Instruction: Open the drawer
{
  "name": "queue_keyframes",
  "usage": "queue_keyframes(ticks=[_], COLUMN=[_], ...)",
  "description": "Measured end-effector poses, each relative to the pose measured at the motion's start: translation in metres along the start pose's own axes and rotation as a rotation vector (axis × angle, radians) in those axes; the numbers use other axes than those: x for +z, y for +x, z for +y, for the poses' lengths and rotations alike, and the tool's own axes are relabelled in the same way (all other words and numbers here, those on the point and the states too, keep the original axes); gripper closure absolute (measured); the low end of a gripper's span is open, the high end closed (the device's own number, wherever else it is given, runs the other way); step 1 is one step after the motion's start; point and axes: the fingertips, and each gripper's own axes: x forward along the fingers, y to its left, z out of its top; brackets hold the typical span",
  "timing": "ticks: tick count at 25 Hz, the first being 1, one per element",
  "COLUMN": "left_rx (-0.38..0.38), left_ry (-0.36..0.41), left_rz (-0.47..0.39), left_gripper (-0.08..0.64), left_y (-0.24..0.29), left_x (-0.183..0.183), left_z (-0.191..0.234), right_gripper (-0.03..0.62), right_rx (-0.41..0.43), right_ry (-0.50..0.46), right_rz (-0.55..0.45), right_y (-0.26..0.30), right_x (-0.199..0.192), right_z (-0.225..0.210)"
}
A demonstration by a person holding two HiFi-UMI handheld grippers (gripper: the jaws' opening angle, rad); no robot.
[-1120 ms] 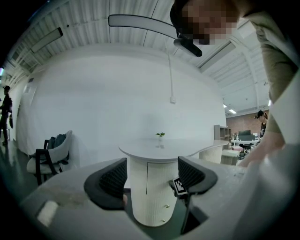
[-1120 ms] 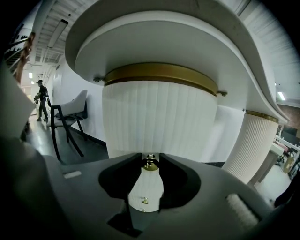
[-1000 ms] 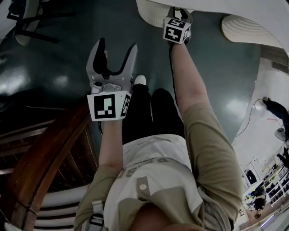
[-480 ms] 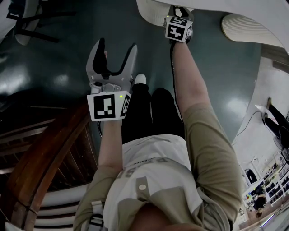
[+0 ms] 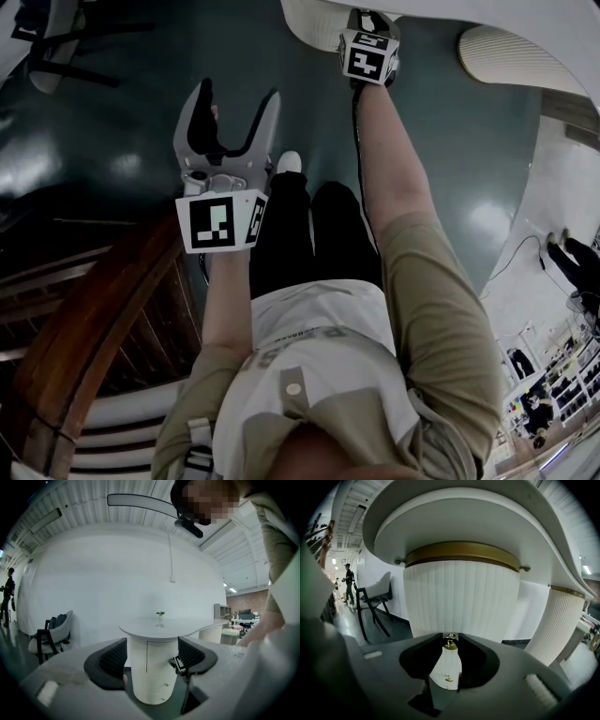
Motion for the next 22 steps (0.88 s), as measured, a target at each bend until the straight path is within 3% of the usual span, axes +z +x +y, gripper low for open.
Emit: queue_keyframes(ticks=[22], left_rx=[-0.033], left_ry=[-0.006], left_rz=[0.003], left_gripper=[0.215], left_y=[0.000], left_x=[0.002], left_z=[-0.021], right_gripper=[0.485], right_rx=[0.031], right_ry=[0.017], right_rz=[-0.056], right_y=[-0.059], right_x=[-0.035], right_z=[0.009])
